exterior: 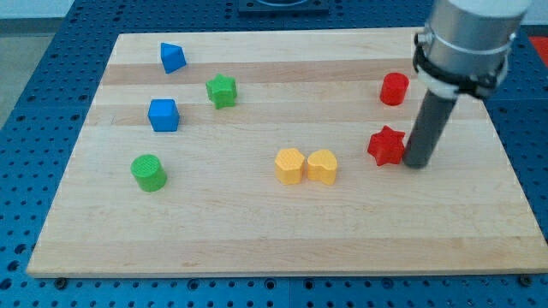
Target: Drag the red star diagonally bottom left to red circle
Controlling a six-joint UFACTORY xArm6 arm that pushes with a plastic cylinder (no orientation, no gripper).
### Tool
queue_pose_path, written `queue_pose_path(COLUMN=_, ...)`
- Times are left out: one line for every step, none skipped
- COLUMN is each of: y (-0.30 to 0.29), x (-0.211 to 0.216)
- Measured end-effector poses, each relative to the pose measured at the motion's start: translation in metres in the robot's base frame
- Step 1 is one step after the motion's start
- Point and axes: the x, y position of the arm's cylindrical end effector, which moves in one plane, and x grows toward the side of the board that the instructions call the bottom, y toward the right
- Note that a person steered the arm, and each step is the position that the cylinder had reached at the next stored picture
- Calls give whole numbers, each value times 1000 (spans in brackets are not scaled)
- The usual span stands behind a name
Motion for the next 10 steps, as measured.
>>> queue_pose_path(y=0, x=30)
queue_pose_path(y=0, x=33)
queue_pose_path(y=-1, x=25)
queue_pose_path(y=-24, x=4)
queue_pose_path(y=-40, x=-19)
queue_pose_path(y=-54, x=-36)
queue_pose_path(y=-62, x=-49)
queue_pose_path(y=-63, x=-47)
queue_pose_path(y=-56, x=-13)
queue_pose_path(y=-31, x=15)
